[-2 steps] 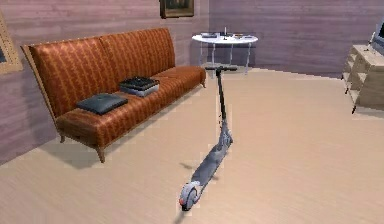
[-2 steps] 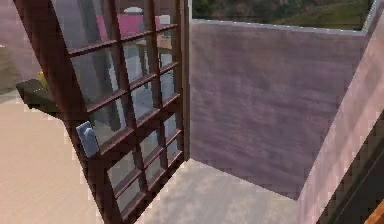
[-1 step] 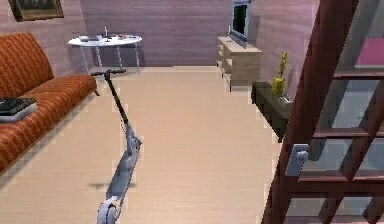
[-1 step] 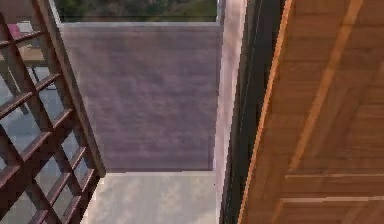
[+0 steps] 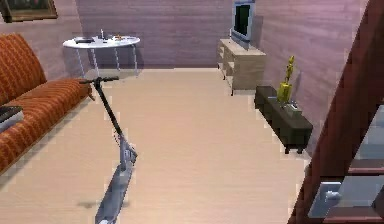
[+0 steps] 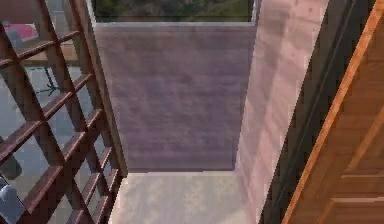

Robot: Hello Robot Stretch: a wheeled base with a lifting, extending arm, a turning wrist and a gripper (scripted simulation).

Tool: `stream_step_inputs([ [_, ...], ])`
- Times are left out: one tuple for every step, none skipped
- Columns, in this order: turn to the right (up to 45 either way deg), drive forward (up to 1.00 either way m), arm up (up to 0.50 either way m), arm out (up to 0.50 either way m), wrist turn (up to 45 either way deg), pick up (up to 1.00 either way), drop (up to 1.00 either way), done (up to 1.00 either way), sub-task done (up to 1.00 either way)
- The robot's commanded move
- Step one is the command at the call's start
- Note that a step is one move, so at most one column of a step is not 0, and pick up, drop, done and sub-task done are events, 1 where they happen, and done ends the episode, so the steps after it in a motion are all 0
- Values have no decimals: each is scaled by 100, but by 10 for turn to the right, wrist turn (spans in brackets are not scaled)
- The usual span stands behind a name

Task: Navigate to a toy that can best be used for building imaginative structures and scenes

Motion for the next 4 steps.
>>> stream_step_inputs([
  [0, 45, 0, 0, 0, 0, 0, 0, 0],
  [240, 0, 0, 0, 0, 0, 0, 0, 0],
  [0, 55, 0, 0, 0, 0, 0, 0, 0],
  [-120, 0, 0, 0, 0, 0, 0, 0, 0],
])
